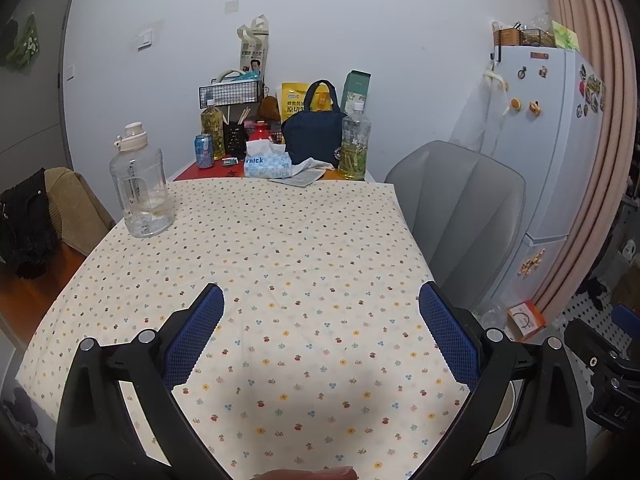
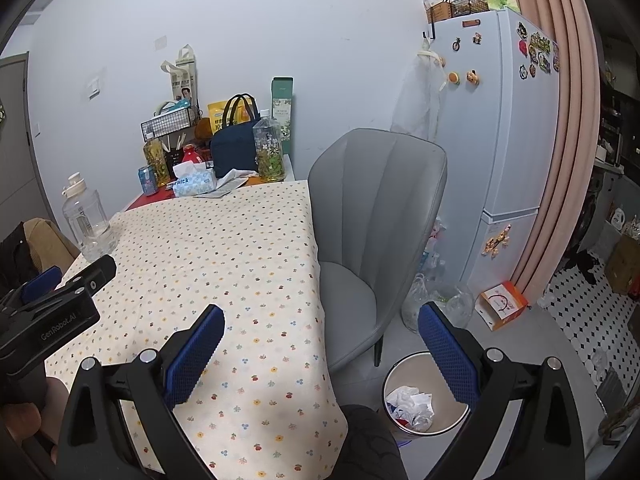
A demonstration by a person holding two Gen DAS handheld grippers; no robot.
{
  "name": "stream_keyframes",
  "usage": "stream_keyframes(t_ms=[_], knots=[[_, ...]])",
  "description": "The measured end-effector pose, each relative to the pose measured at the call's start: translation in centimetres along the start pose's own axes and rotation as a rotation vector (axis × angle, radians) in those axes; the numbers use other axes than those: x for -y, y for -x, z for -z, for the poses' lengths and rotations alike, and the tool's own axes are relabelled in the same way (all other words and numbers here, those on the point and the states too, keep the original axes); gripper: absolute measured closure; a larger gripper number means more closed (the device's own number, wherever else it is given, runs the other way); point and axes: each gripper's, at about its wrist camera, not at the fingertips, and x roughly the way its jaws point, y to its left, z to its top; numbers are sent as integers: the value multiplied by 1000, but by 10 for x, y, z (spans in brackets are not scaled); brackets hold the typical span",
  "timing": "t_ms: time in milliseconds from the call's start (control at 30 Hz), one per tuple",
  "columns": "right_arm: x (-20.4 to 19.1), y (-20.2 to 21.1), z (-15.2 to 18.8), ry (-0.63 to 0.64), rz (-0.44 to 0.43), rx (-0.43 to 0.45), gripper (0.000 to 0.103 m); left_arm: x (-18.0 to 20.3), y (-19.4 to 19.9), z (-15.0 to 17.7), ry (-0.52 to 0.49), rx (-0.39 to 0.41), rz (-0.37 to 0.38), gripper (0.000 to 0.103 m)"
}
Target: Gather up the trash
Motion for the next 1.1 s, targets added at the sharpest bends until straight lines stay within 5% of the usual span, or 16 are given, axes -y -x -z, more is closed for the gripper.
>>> stream_keyframes(t_ms=[1100], knots=[[-3,-6,4,10,-2,0,8,-5,-4,2,6,-7,-6,6]])
